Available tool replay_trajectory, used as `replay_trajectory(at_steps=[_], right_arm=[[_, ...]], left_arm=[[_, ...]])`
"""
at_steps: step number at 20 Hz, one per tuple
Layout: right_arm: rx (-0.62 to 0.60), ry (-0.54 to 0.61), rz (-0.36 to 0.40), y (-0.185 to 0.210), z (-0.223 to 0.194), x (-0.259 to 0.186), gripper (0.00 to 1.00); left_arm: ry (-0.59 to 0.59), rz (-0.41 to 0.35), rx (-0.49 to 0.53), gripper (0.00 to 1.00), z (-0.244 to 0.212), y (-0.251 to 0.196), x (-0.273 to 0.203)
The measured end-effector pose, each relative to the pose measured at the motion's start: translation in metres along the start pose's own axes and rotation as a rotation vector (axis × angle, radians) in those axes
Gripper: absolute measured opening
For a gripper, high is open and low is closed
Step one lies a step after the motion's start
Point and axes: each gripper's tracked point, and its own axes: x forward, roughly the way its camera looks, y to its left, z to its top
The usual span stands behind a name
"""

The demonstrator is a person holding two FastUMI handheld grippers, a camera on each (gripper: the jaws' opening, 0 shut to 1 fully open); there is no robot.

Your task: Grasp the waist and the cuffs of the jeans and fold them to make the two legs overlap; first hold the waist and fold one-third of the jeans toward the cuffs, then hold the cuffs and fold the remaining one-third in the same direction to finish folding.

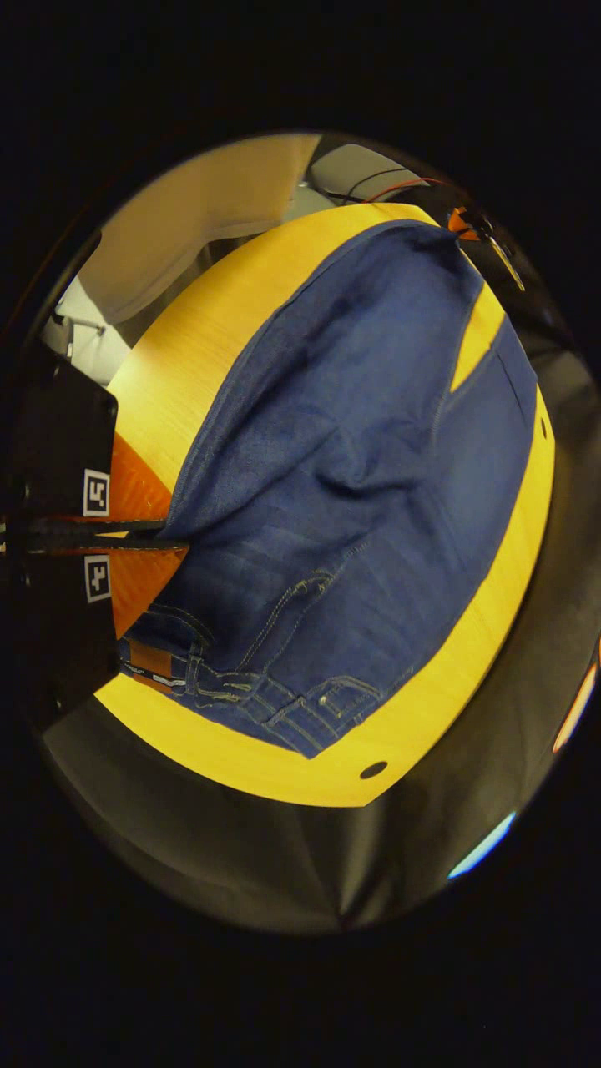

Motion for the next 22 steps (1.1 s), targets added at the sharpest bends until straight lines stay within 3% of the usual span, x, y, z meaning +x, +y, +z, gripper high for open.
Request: replay_trajectory(at_steps=[6,11,17,22], right_arm=[[0.161,-0.104,-0.055,-0.029,0.054,-0.025,0.01],[0.277,-0.168,-0.043,-0.057,0.115,-0.022,0.03],[0.391,-0.202,-0.027,-0.089,0.166,0.024,0.02],[0.465,-0.222,-0.023,-0.107,0.192,0.078,0.02]], left_arm=[[0.055,0.086,0.025,0.00,0.025,0.063,-0.046],[0.119,0.160,0.048,0.00,0.043,0.118,-0.067],[0.098,0.280,0.067,0.00,0.093,0.197,-0.077],[0.092,0.348,0.119,0.00,0.131,0.250,-0.058]])
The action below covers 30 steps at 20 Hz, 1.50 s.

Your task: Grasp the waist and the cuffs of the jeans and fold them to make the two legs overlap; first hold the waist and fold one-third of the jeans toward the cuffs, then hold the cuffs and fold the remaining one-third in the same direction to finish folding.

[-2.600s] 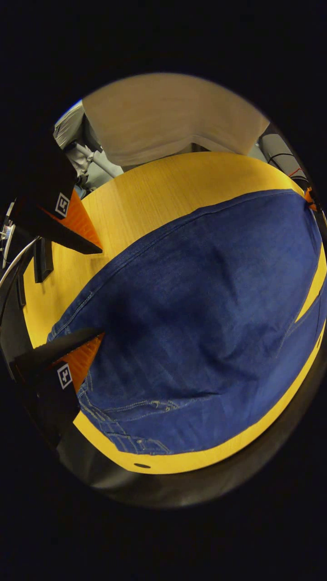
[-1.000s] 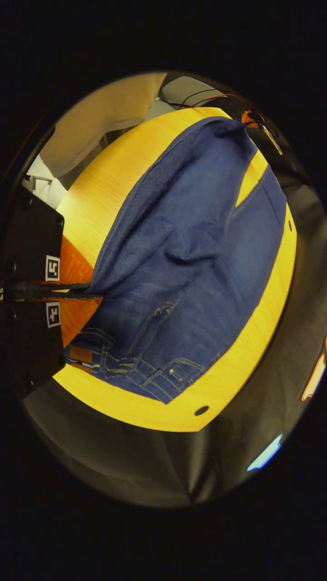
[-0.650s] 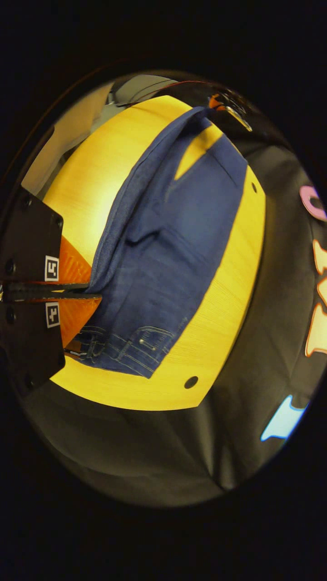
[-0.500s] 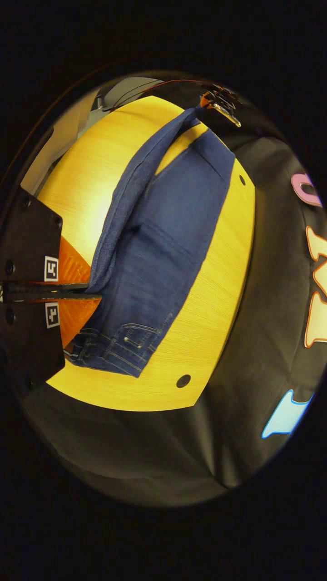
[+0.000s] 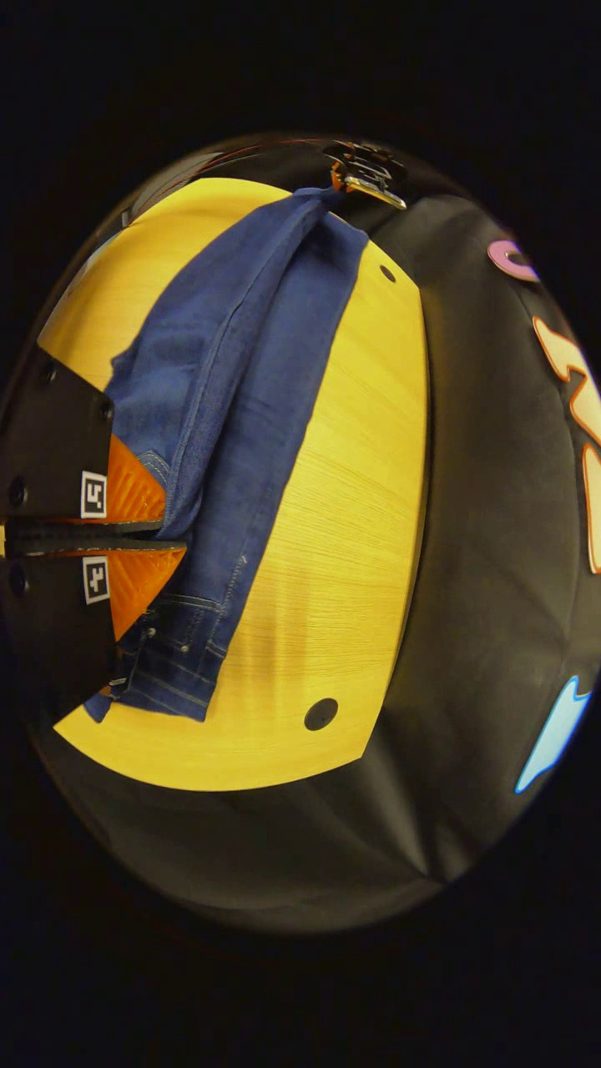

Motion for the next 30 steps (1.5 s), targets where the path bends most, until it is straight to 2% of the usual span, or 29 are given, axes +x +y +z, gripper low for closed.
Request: replay_trajectory(at_steps=[3,6,10,11,12,13,14,17,18,19,22,25,28,30], right_arm=[[0.044,0.013,0.002,-0.003,0.000,0.029,0.02],[0.053,0.034,0.007,-0.004,-0.006,0.048,0.00],[0.093,0.028,0.026,-0.008,-0.002,0.048,0.08],[0.118,0.024,0.039,-0.010,0.001,0.045,0.17],[0.140,0.016,0.043,-0.013,0.003,0.044,0.20],[0.150,-0.001,0.009,-0.024,0.007,0.043,0.30],[0.145,-0.018,-0.026,-0.039,0.008,0.042,0.48],[0.187,-0.055,-0.046,-0.054,0.015,0.031,1.00],[0.194,-0.087,-0.060,-0.059,0.022,0.028,1.00],[0.201,-0.122,-0.079,-0.064,0.030,0.024,1.00],[0.272,-0.226,-0.096,-0.078,0.054,0.004,1.00],[0.326,-0.267,-0.127,-0.095,0.059,-0.020,1.00],[0.307,-0.277,-0.168,-0.110,0.051,-0.063,1.00],[0.315,-0.281,-0.183,-0.120,0.033,-0.067,1.00]], left_arm=[[-0.044,0.058,0.006,0.00,0.025,0.022,0.023],[-0.038,0.064,0.008,0.00,0.039,0.021,0.041],[-0.049,0.067,0.008,0.00,0.048,0.026,0.060],[-0.054,0.072,0.009,0.00,0.048,0.028,0.061],[-0.062,0.081,0.009,0.00,0.049,0.031,0.062],[-0.068,0.097,0.002,0.00,0.050,0.033,0.061],[-0.079,0.129,-0.010,0.00,0.051,0.040,0.061],[-0.144,0.255,-0.042,0.66,0.056,0.068,0.054],[-0.167,0.292,-0.054,0.88,0.059,0.077,0.051],[-0.188,0.325,-0.064,0.95,0.061,0.083,0.047],[-0.232,0.366,-0.109,0.95,0.063,0.091,0.041],[-0.264,0.390,-0.186,0.94,0.055,0.088,0.029],[-0.371,0.428,-0.332,0.94,0.057,0.086,0.009],[-0.497,0.453,-0.459,0.95,0.070,0.074,-0.017]])
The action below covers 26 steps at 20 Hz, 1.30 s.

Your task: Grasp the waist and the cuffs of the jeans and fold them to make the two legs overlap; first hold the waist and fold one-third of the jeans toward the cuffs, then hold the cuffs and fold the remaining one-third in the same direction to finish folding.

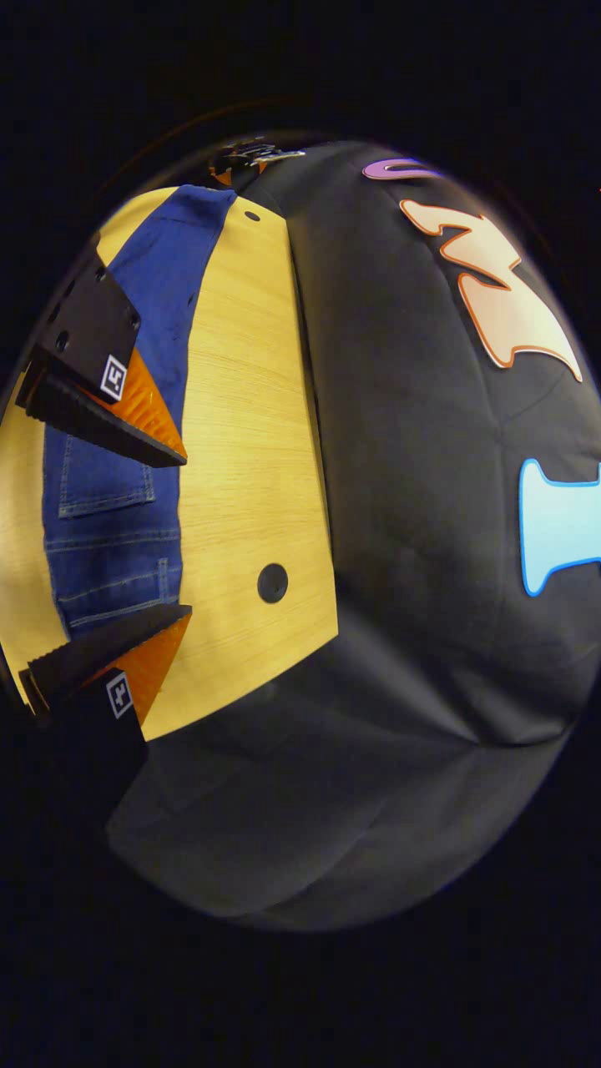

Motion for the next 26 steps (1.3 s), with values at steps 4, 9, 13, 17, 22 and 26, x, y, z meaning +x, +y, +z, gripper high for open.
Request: replay_trajectory(at_steps=[4,9,13,17,22,26], right_arm=[[0.026,0.038,-0.017,-0.019,-0.039,-0.012,1.00],[0.071,0.079,-0.025,-0.034,-0.082,-0.015,1.00],[0.109,0.100,-0.030,-0.049,-0.104,-0.004,1.00],[0.153,0.142,-0.032,-0.068,-0.120,0.014,1.00],[0.182,0.186,0.015,-0.071,-0.136,0.029,1.00],[0.179,0.178,0.047,-0.067,-0.136,0.032,0.98]], left_arm=[[-0.159,-0.005,-0.311,0.94,0.034,-0.028,-0.033],[-0.277,-0.006,-0.550,0.95,0.051,-0.023,-0.036],[-0.309,0.021,-0.608,0.95,0.058,-0.016,-0.038],[-0.311,0.036,-0.691,0.95,0.067,-0.013,-0.044],[-0.267,0.023,-0.670,0.95,0.067,-0.010,-0.051],[-0.260,0.045,-0.691,0.95,0.071,-0.011,-0.057]])
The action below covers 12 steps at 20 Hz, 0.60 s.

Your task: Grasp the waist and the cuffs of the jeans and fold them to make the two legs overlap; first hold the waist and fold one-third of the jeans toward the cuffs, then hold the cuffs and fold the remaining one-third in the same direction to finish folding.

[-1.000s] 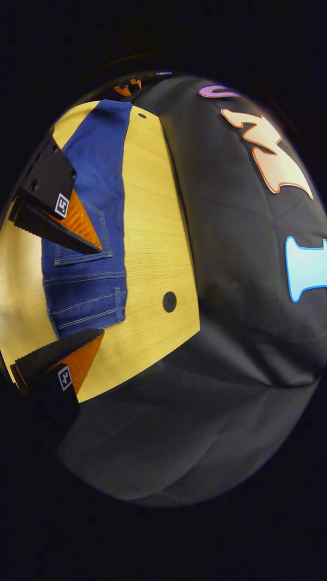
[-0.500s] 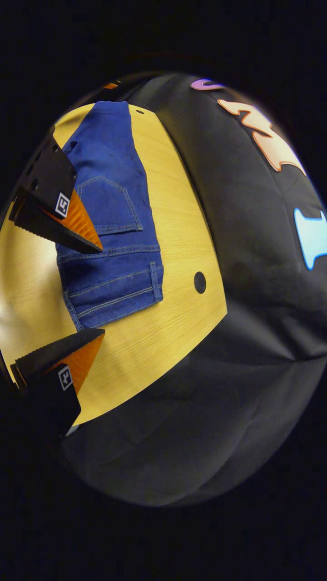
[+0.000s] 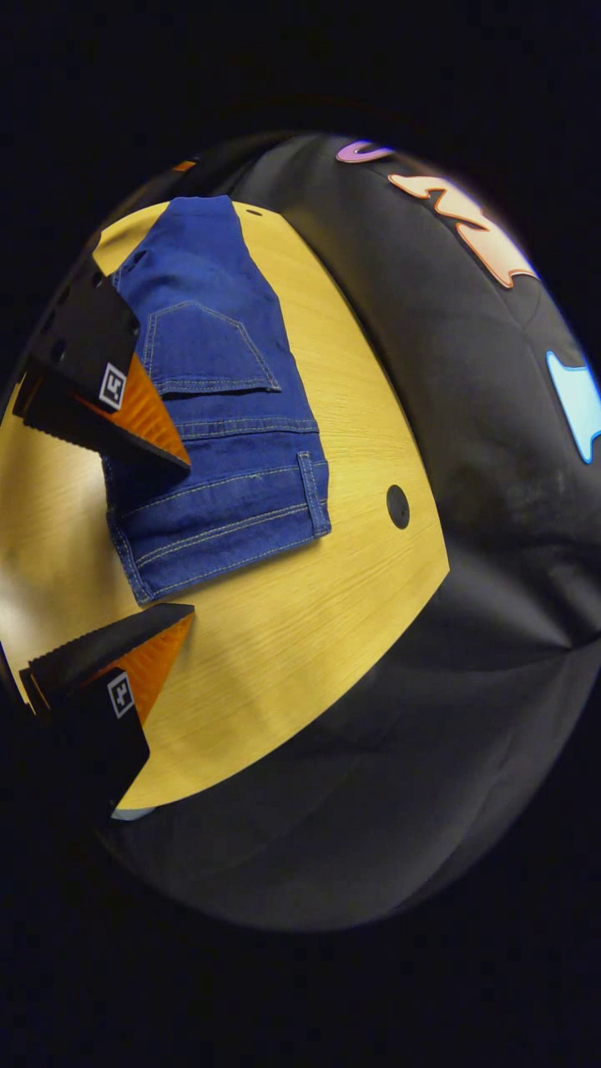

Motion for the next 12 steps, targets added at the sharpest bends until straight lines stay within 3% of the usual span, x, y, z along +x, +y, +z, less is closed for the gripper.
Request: replay_trajectory(at_steps=[2,3,6,7,8,9,10,12], right_arm=[[-0.011,-0.013,0.000,0.001,-0.001,0.000,0.94],[-0.026,-0.010,-0.001,0.001,-0.004,0.002,0.87],[0.004,-0.021,0.035,0.011,-0.005,0.002,0.85],[0.003,-0.041,0.036,0.012,-0.002,0.002,0.64],[0.003,-0.018,0.054,0.015,-0.008,0.004,0.61],[0.004,-0.038,0.051,0.015,-0.005,0.002,0.48],[-0.008,-0.028,0.055,0.018,-0.008,0.002,0.47],[-0.043,-0.051,0.051,0.018,-0.006,0.001,0.35]], left_arm=[[-0.002,0.006,-0.008,0.95,0.002,-0.003,-0.002],[0.000,0.013,-0.006,0.95,0.001,-0.003,-0.001],[0.009,0.037,-0.026,0.95,0.000,-0.002,0.000],[0.011,0.037,-0.039,0.95,-0.002,-0.004,0.000],[0.012,0.041,-0.047,0.95,-0.002,-0.005,-0.001],[0.010,0.044,-0.053,0.95,-0.002,-0.006,-0.001],[0.013,0.046,-0.060,0.95,-0.003,-0.007,0.000],[0.028,0.048,-0.077,0.95,-0.009,-0.008,0.001]])
